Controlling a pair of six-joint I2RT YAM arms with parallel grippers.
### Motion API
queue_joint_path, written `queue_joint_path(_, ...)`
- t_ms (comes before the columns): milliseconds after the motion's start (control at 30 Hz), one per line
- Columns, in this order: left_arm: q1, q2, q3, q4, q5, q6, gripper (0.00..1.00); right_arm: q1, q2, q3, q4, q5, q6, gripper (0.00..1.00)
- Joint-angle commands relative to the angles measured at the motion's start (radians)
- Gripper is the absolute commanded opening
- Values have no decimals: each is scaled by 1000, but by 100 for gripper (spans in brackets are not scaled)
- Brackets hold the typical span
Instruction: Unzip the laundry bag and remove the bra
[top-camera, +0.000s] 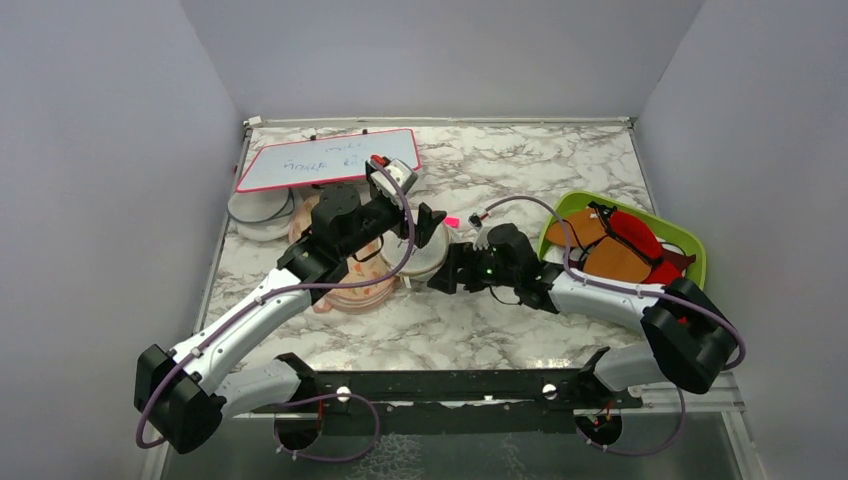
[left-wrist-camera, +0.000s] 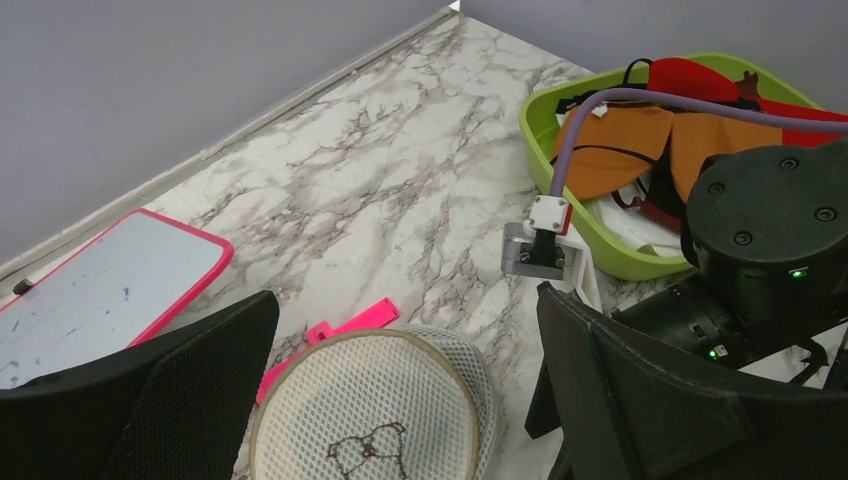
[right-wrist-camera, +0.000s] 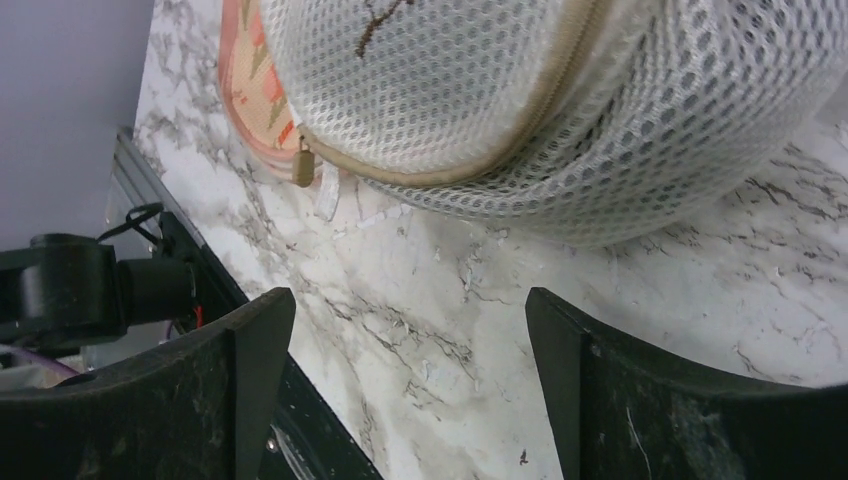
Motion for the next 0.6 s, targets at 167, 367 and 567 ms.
queue_joint_path(167, -46, 9, 43, -34, -80, 58, 99, 4, 45, -44, 183, 111, 151, 72)
queue_joint_path(367, -64, 21, 46, -46, -95, 71, 99, 5, 142, -31, 232, 113, 221, 67)
queue_joint_path(567, -88, 31, 47, -56, -118, 87, 99, 4, 199, -26, 275, 144, 265, 55)
